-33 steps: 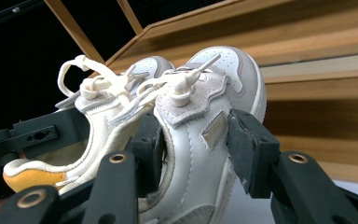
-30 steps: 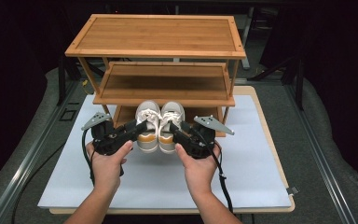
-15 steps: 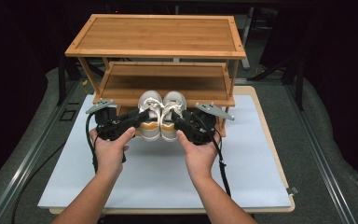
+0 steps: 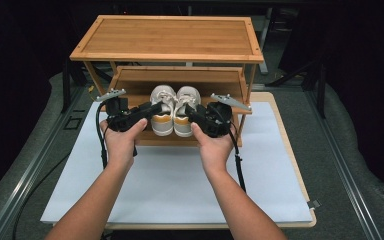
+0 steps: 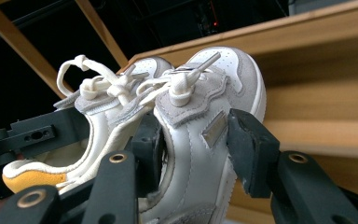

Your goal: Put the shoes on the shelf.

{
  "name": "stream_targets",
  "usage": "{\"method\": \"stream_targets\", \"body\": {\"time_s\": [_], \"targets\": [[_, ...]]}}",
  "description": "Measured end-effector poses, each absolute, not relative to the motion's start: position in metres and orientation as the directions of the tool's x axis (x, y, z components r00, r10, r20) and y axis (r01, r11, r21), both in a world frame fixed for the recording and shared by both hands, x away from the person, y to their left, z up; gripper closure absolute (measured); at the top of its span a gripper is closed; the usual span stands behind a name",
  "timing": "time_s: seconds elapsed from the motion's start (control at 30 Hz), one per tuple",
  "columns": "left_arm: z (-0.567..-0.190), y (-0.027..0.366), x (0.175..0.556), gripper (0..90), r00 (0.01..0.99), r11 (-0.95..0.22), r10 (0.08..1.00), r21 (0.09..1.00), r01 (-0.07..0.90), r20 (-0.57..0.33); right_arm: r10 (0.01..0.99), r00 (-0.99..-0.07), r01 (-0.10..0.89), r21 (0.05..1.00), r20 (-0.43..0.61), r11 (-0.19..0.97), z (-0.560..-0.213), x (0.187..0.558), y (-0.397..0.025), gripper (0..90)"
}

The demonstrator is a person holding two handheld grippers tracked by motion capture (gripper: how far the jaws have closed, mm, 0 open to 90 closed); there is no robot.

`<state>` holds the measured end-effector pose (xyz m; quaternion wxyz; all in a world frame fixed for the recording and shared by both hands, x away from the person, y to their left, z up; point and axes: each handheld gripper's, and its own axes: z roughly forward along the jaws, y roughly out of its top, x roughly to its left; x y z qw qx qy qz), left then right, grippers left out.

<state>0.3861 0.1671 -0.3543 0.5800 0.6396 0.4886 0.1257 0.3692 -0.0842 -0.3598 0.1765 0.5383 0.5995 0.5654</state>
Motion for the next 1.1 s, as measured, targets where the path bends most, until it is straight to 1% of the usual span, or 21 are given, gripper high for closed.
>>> {"method": "stream_targets", "body": {"time_s": [0.33, 0.47, 0.6, 0.77, 0.93, 1.03, 1.1], "targets": [[-0.354, 0.165, 0.414, 53.7, 0.488, 0.138, 0.775, 0.861, 0.49, -0.402, 0.853, -0.335, 0.463, 0.859, 0.399, -0.22, -0.36, 0.395, -0.085, 56.4], [-0.36, 0.164, 0.423, 53.7, 0.484, 0.156, 0.764, 0.849, 0.505, -0.428, 0.855, -0.339, 0.458, 0.863, 0.391, -0.213, -0.362, 0.406, -0.086, 56.4], [-0.361, 0.164, 0.431, 53.7, 0.474, 0.159, 0.763, 0.838, 0.522, -0.44, 0.861, -0.325, 0.487, 0.849, 0.392, -0.203, -0.362, 0.413, -0.087, 56.4], [-0.364, 0.163, 0.438, 53.7, 0.465, 0.184, 0.742, 0.813, 0.552, -0.483, 0.857, -0.319, 0.486, 0.846, 0.405, -0.22, -0.362, 0.42, -0.089, 56.3], [-0.363, 0.165, 0.444, 52.6, 0.458, 0.173, 0.74, 0.797, 0.579, -0.493, 0.843, -0.298, 0.523, 0.815, 0.449, -0.249, -0.363, 0.425, -0.092, 55.5], [-0.363, 0.165, 0.446, 51.9, 0.449, 0.183, 0.736, 0.788, 0.588, -0.506, 0.844, -0.291, 0.538, 0.807, 0.45, -0.245, -0.361, 0.427, -0.092, 54.6], [-0.361, 0.164, 0.447, 51.4, 0.447, 0.177, 0.744, 0.791, 0.586, -0.497, 0.841, -0.291, 0.553, 0.798, 0.455, -0.24, -0.36, 0.429, -0.092, 54.1]]}}
